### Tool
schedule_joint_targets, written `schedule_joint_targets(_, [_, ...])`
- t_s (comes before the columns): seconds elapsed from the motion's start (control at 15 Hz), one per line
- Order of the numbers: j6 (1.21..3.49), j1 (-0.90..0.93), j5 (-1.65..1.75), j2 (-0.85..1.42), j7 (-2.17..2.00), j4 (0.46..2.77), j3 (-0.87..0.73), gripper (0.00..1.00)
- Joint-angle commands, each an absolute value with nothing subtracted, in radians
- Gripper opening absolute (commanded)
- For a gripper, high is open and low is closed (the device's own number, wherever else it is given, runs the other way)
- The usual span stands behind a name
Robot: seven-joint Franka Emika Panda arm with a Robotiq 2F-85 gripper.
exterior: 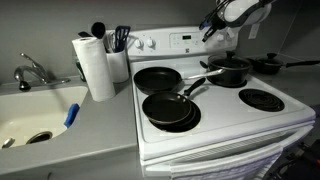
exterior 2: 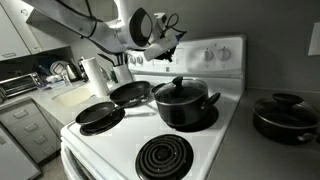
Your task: Press the button on the stove then put the lid on the stove then press the button on the stove
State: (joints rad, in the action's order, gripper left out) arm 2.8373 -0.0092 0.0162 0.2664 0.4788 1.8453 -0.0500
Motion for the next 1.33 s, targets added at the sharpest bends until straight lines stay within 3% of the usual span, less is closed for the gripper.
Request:
schedule_joint_targets(0.0, [2.828,-0.044,-0.021,0.323,0.554,1.771,-0.029,0.00])
schedule_joint_targets(1.27, [2.806,-0.108,-0.066,0.483,0.638,1.587,0.035,0.00])
